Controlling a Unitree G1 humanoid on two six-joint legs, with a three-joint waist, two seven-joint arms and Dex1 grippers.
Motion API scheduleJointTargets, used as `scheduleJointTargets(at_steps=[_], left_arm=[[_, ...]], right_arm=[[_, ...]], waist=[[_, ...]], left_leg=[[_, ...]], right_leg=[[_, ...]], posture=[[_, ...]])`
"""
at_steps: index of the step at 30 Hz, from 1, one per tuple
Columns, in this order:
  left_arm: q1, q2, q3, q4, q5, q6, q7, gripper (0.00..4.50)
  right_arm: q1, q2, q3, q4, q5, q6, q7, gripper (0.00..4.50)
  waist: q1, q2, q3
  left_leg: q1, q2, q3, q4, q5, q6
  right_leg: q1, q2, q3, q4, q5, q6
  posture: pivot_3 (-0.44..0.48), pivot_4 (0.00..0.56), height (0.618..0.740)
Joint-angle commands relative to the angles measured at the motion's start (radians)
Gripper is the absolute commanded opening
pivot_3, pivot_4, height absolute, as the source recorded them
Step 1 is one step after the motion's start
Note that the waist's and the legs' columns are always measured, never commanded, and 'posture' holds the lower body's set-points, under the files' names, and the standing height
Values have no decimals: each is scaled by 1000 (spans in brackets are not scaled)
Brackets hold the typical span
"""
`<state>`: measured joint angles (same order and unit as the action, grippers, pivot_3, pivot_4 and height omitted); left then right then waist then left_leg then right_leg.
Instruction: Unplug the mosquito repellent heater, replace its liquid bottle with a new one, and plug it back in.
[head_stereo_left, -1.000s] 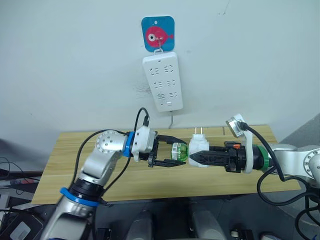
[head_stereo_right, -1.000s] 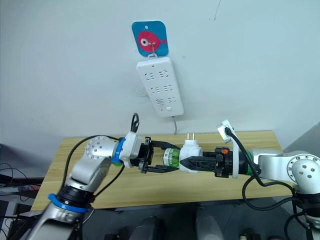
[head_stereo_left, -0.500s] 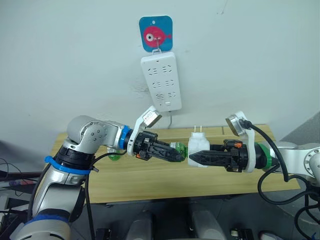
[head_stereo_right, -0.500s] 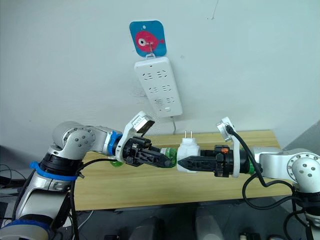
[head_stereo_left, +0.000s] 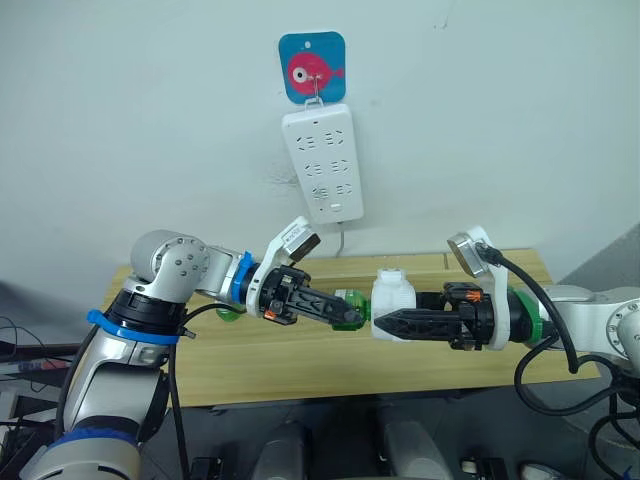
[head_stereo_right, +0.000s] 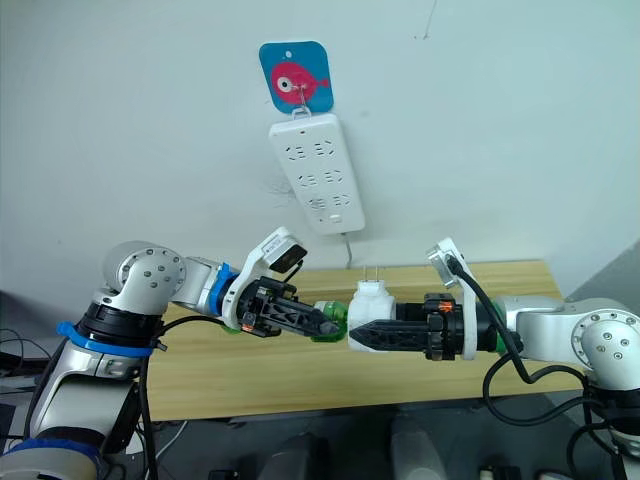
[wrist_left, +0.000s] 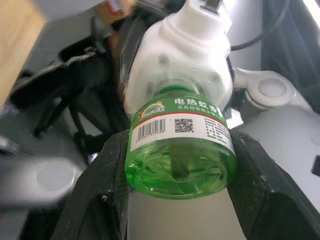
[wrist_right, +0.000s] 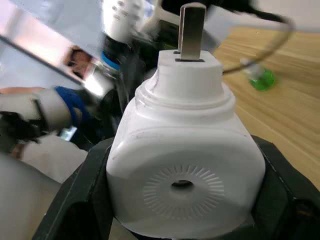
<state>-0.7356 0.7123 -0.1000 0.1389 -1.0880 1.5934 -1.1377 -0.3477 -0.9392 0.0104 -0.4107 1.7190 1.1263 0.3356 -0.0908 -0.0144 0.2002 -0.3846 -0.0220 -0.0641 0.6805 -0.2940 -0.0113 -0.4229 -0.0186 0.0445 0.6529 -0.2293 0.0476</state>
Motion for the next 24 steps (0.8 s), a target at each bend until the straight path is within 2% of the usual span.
scheduleJointTargets(at_steps=[1, 6, 11, 13, 15, 17, 21, 24], left_arm=[[-8, 1, 45, 15, -46, 21, 9, 2260], [2, 4, 56, -1, -30, 19, 11, 2260], [38, -1, 67, -73, 17, -103, 5, 2260], [103, 7, 21, -171, 154, -359, -26, 2260], [221, 55, -83, -290, 354, -684, -116, 2260], [309, 87, -144, -355, 466, -870, -179, 2260], [411, 46, -138, -424, 513, -979, -130, 2260], [448, 21, -137, -439, 551, -1038, -97, 2260]], right_arm=[[-7, 4, -27, -22, 8, 0, 28, 3032], [-2, 3, -32, -23, 4, 0, 30, 3032], [15, -11, -30, -11, -96, -2, -15, 3032], [20, -13, -3, 25, -231, -4, -71, 3032], [17, -3, 41, 80, -404, -11, -148, 3032], [14, -6, 92, 110, -558, -23, -159, 3032], [-20, 23, 189, 220, -844, -48, -201, 3032], [-62, 71, 187, 316, -918, 13, -191, 3032]], waist=[[3, 0, 0], [8, -1, 0], [8, -1, 0], [8, -1, 0], [9, -1, 0], [7, -1, 0], [13, -2, 4], [17, -1, 6]], left_leg=[[0, 0, -1, 0, 0, 0], [-1, -2, 0, 0, 0, 0], [-1, -1, 0, 0, 0, 0], [-1, -1, -1, 0, 0, 0], [0, -1, 1, -1, 0, 0], [1, 0, 5, -2, 0, -1], [-1, 0, 7, -2, 0, 0], [-1, -1, 7, -1, 0, 0]], right_leg=[[0, 0, -1, 0, 0, 0], [1, -1, 0, -1, 0, 0], [1, -4, 0, -2, 0, 0], [1, -4, 0, -2, 0, 0], [1, -5, 1, -2, 0, 0], [0, -5, 4, -4, 0, -1], [-1, -6, 5, -5, 0, -2], [-1, -6, 5, -5, 0, -1]], posture=[[-151, 181, 740], [-153, 182, 740], [-158, 188, 740], [-156, 192, 740], [-149, 199, 740], [-144, 201, 740], [-132, 212, 740], [-129, 218, 740]])
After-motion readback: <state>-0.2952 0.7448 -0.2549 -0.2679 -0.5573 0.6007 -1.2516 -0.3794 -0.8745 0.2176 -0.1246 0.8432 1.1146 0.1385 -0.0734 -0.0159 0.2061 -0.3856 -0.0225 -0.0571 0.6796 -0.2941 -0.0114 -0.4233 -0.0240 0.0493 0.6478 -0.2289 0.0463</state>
